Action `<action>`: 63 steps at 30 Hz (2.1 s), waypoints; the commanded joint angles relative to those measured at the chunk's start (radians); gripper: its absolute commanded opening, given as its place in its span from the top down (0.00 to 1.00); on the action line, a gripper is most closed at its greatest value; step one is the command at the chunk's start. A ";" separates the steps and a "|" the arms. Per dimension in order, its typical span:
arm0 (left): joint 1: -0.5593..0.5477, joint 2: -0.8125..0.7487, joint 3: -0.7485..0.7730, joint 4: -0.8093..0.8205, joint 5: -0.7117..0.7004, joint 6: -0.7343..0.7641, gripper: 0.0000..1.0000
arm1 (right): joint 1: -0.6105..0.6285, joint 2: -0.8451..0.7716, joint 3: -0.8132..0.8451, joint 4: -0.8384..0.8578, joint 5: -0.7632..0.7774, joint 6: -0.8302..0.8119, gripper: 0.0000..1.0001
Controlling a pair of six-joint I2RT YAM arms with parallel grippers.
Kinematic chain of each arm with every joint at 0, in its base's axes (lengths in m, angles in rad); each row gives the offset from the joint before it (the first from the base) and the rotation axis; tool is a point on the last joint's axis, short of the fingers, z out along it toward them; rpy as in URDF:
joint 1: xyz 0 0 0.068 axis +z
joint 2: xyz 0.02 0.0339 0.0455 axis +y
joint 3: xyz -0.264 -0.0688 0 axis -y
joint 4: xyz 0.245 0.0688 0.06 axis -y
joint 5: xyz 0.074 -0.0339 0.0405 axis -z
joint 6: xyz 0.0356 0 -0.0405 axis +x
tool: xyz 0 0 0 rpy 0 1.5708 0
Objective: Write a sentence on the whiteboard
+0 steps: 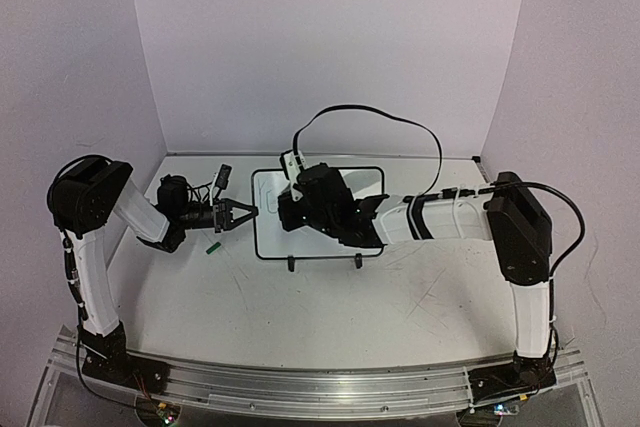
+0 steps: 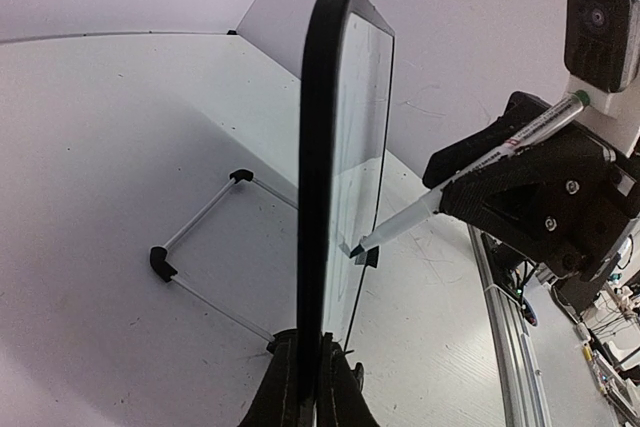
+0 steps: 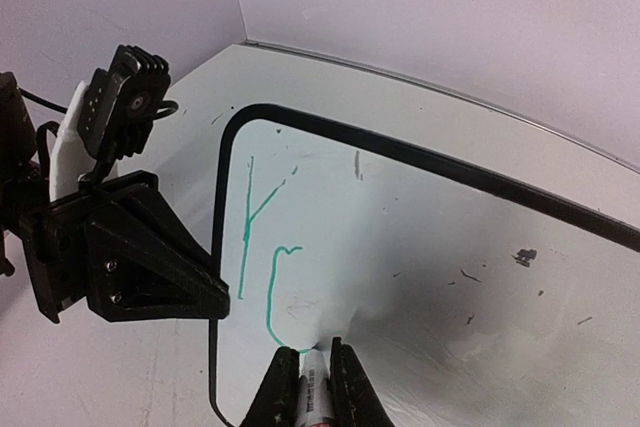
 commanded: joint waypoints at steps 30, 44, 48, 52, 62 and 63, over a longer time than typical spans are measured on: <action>0.011 -0.024 0.013 0.020 0.004 0.000 1.00 | -0.039 0.020 0.108 0.022 0.052 -0.034 1.00; 0.010 -0.021 0.015 0.020 0.003 0.000 1.00 | -0.038 0.091 0.178 -0.026 -0.007 -0.002 1.00; 0.010 -0.020 0.016 0.020 0.003 0.000 1.00 | -0.038 0.094 0.181 -0.030 -0.017 0.001 1.00; 0.010 -0.020 0.016 0.020 0.001 0.000 1.00 | -0.034 0.006 0.103 0.018 -0.054 -0.005 1.00; 0.011 -0.019 0.013 0.021 0.000 0.001 1.00 | -0.056 -0.157 -0.089 0.103 -0.027 0.004 1.00; 0.010 -0.020 0.013 0.020 -0.001 0.001 1.00 | -0.057 -0.156 -0.088 0.104 -0.026 0.002 1.00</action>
